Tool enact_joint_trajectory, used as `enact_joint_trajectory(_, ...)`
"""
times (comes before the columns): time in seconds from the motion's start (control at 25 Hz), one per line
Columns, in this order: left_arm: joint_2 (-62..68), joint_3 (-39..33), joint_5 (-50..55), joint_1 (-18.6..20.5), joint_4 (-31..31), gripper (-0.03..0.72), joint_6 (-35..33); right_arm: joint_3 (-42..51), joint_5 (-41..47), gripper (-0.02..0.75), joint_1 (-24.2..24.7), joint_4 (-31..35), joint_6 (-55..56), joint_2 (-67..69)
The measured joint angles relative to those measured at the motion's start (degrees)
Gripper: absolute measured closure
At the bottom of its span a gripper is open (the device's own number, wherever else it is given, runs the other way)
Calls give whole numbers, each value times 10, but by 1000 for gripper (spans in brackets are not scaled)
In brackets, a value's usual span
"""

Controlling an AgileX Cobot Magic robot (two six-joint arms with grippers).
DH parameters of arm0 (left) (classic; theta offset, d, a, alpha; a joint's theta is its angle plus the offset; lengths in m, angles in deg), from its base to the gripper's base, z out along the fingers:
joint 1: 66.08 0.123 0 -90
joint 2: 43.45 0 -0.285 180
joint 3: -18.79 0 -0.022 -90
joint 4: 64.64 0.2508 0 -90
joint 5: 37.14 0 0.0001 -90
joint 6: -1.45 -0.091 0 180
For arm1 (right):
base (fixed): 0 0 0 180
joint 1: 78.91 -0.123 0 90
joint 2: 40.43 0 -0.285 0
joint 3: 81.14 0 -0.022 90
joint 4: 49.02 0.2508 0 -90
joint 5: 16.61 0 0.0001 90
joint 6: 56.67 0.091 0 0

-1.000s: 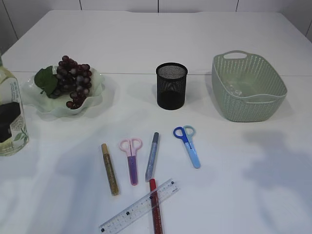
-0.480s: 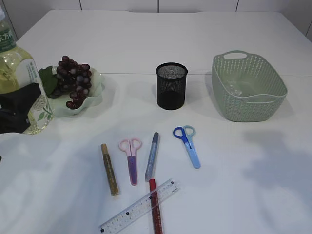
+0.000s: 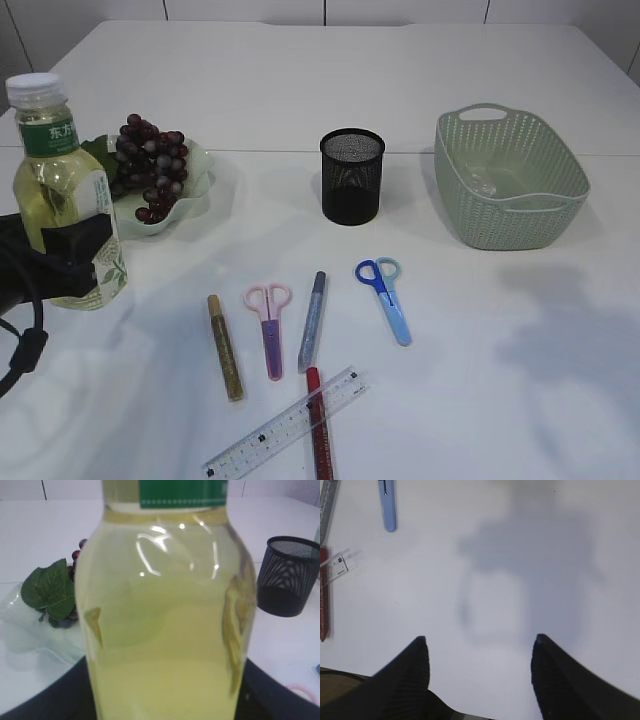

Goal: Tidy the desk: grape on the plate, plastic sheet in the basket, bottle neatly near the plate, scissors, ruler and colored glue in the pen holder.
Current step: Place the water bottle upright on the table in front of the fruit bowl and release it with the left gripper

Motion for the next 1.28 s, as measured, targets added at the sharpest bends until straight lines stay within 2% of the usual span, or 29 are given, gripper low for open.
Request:
enact_joint_trajectory(0.68,186,101,-16,0,-3,263,0,0,0,236,0,0,-1,0)
enact_joint_trajectory(1.28,241,119,-89,0,-3,248,0,1,0,237,0,0,-1,0)
